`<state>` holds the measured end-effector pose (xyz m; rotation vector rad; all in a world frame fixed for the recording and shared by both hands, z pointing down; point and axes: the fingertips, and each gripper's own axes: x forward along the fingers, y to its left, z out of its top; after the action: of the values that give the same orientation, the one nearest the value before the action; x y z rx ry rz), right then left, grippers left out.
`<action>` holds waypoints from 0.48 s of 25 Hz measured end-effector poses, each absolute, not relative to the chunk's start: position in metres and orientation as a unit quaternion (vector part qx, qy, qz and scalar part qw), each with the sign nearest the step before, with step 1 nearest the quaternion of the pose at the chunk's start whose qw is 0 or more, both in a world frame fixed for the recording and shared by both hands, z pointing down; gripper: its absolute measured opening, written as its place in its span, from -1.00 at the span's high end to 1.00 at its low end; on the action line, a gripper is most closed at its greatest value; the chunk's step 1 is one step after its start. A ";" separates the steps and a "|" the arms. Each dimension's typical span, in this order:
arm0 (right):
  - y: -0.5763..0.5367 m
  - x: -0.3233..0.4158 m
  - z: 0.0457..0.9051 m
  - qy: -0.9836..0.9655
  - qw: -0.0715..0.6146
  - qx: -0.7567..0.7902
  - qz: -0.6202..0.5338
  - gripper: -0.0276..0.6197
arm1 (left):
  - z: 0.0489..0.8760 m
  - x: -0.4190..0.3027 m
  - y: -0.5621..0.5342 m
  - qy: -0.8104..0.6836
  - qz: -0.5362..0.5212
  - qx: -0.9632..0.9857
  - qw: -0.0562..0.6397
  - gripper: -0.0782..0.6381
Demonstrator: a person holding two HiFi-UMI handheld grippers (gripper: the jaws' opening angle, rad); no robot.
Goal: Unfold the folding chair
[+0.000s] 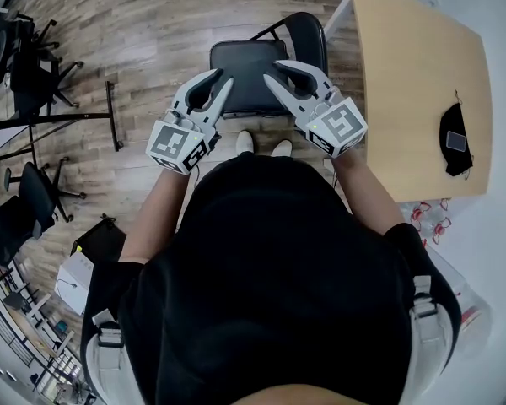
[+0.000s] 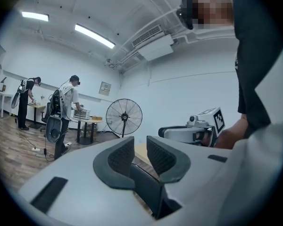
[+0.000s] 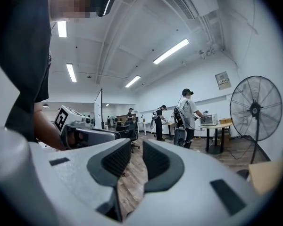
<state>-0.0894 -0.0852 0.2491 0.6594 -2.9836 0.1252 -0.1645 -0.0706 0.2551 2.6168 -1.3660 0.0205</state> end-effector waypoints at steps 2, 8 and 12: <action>-0.083 -0.089 0.246 -0.975 0.040 0.215 0.036 0.73 | 0.252 -0.163 -0.069 -0.460 0.006 0.883 0.089 0.63; -0.082 -0.086 0.237 -0.975 0.035 0.220 0.023 0.91 | 0.246 -0.157 -0.066 -0.461 0.015 0.885 0.063 0.78; -0.081 -0.085 0.233 -0.975 0.035 0.221 0.015 0.91 | 0.243 -0.153 -0.066 -0.455 0.016 0.889 0.057 0.80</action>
<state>-0.0854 -0.0809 0.2329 0.6799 -2.9958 0.0470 -0.1531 -0.0661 0.2426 2.6948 -1.3792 0.0489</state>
